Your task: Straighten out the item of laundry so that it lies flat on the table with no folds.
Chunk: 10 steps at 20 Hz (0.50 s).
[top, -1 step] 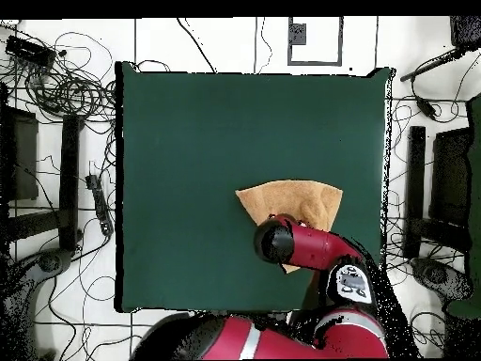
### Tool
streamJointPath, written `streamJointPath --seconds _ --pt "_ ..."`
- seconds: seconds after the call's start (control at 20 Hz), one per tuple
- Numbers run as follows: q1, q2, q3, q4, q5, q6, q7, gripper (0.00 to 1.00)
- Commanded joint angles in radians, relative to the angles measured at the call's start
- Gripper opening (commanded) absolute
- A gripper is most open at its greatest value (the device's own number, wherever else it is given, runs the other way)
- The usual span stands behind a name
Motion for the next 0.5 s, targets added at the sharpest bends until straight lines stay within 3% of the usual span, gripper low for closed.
streamJointPath --seconds 0.05,0.5 --pt "0.099 0.129 0.149 -0.041 0.150 0.033 0.264 1.00" --pt "0.164 0.136 0.113 -0.056 0.257 0.037 0.274 1.00"
